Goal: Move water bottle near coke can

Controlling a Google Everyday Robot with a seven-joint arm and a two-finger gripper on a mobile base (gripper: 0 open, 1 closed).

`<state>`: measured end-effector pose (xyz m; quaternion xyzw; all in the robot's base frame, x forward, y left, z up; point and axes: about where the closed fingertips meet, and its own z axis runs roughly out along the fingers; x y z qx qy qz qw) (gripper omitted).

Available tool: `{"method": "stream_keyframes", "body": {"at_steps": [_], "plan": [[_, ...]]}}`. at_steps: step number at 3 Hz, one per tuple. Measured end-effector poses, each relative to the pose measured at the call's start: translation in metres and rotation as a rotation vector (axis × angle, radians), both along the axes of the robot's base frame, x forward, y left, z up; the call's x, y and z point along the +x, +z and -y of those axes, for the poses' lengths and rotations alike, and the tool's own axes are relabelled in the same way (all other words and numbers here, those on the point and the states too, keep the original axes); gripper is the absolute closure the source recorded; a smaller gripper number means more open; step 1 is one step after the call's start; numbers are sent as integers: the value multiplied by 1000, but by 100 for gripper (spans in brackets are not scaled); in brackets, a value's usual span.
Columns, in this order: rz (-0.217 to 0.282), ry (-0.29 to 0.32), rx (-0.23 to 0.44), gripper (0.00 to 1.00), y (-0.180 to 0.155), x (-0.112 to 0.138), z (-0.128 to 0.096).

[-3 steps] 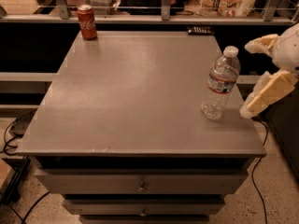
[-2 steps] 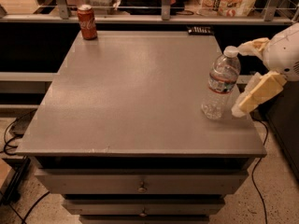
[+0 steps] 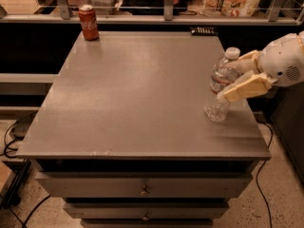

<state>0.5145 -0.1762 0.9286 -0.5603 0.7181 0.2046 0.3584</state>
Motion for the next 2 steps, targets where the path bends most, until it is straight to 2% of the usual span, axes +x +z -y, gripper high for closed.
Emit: {"method": "stream_keyframes", "body": {"at_steps": [1,2], "plan": [[-15,50,83,65,0,0,-22],[-18,59,95,88,0,0,-27]]}}
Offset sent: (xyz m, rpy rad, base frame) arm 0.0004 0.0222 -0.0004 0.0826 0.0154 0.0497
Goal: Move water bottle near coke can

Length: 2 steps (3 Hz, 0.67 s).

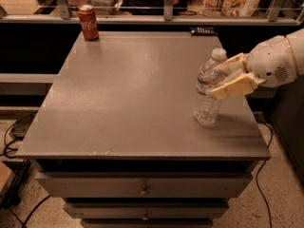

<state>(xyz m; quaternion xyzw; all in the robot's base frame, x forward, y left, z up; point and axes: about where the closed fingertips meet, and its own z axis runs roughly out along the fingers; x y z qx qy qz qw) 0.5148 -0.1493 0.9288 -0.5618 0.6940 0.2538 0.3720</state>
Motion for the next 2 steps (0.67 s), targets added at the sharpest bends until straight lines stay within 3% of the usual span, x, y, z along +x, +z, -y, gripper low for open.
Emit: {"method": "stream_keyframes", "body": {"at_steps": [1,2], "plan": [[0,3,0,100,0,0,-2],[24,6,36,100,6,3,-13]]}}
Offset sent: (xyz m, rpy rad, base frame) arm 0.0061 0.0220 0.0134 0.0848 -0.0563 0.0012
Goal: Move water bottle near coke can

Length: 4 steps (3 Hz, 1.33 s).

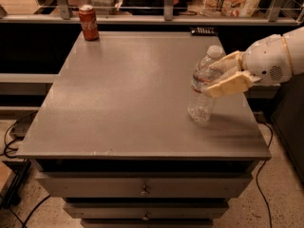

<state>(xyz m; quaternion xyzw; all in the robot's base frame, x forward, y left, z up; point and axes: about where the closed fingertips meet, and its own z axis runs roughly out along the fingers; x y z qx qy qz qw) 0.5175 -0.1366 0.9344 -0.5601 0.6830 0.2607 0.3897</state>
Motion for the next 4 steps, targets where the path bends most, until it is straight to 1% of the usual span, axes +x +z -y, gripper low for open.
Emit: {"method": "stream_keyframes", "body": {"at_steps": [1,2,3,4], "plan": [[27,24,49,100,15,18,-27],[78,21,64,100,29,44,-63],[108,-11,64,100,29,72,-92],[147,-116,73,100,22,136,-133]]}}
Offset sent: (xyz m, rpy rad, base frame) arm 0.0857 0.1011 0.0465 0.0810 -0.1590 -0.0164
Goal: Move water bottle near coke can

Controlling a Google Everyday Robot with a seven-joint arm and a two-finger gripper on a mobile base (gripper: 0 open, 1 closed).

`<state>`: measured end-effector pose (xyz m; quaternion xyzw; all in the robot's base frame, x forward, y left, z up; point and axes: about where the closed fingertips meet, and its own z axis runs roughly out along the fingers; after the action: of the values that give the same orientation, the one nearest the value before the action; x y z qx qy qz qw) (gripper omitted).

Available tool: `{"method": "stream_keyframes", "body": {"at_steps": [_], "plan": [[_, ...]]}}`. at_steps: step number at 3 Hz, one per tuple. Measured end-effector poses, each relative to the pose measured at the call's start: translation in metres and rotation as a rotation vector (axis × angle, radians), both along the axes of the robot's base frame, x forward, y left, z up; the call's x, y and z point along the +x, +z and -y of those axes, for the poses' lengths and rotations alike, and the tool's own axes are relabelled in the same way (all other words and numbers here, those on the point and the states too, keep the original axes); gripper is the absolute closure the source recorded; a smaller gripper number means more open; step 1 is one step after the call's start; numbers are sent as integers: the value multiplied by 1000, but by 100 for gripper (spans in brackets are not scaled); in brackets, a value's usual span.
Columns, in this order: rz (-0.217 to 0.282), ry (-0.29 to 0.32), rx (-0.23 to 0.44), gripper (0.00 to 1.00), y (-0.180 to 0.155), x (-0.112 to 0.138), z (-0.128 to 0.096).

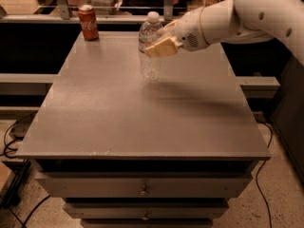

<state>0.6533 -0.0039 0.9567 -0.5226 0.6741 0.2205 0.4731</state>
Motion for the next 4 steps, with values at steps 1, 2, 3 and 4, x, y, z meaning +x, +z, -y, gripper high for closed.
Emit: {"method": "stream_keyframes", "body": {"at_steps": [1,2,3,4], "plan": [[10,-32,5,100,-3,31,-30],[16,-34,4,100,-1,35,-32],[34,-41,4,100,2,44,-40],[41,-39,-32,100,8,67,-51]]}}
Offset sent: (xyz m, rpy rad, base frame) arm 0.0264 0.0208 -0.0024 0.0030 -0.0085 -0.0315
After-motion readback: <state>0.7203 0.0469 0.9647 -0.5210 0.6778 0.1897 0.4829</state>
